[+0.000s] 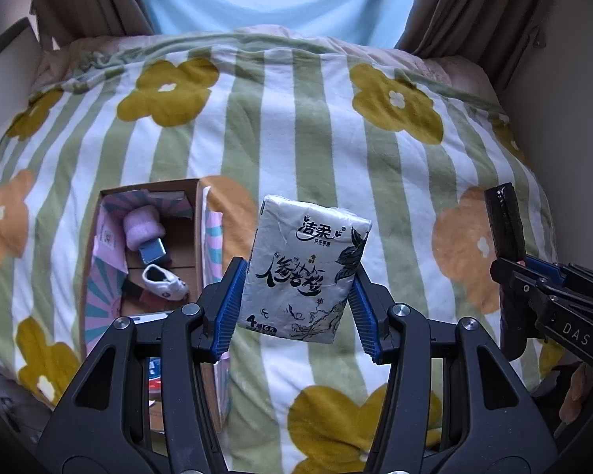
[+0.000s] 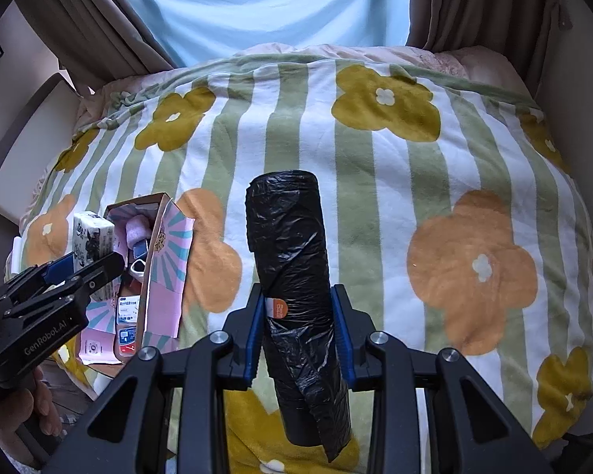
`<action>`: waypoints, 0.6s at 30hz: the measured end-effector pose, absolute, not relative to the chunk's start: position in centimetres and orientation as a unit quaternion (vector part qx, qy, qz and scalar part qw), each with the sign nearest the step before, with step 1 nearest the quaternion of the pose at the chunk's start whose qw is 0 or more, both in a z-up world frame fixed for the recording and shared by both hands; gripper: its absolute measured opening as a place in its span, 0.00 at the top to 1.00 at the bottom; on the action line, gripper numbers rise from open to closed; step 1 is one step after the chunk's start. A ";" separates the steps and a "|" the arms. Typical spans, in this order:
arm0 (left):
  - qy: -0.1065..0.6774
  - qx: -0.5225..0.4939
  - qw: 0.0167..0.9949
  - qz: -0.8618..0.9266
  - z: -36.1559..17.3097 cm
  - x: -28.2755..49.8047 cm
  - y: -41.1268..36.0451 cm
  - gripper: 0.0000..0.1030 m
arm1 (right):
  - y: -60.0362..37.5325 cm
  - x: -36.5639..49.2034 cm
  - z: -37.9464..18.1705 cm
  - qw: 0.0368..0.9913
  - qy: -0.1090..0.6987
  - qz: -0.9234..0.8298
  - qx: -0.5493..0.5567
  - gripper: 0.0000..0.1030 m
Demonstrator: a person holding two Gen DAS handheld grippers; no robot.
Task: Organize objects
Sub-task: 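Carry the tissue pack and black bag over the cardboard box and lower them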
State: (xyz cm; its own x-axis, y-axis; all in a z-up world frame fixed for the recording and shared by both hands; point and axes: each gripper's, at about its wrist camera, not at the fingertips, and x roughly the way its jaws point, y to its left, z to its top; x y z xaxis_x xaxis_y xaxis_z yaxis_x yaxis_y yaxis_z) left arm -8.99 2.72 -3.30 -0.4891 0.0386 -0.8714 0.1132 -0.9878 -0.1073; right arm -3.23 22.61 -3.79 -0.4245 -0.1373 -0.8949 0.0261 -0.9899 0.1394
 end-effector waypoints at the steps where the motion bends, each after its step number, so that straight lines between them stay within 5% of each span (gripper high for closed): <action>1: 0.068 0.504 0.023 -0.861 -3.2 -8.4 2.6 0.54 | 22.3 -2.9 -3.7 0.049 -0.051 -0.844 0.532 0.71; 18: 0.061 0.498 -0.005 -0.865 -2.9 -5.8 -0.2 0.54 | 18.4 -2.3 -2.6 0.062 -0.031 -0.853 0.517 0.71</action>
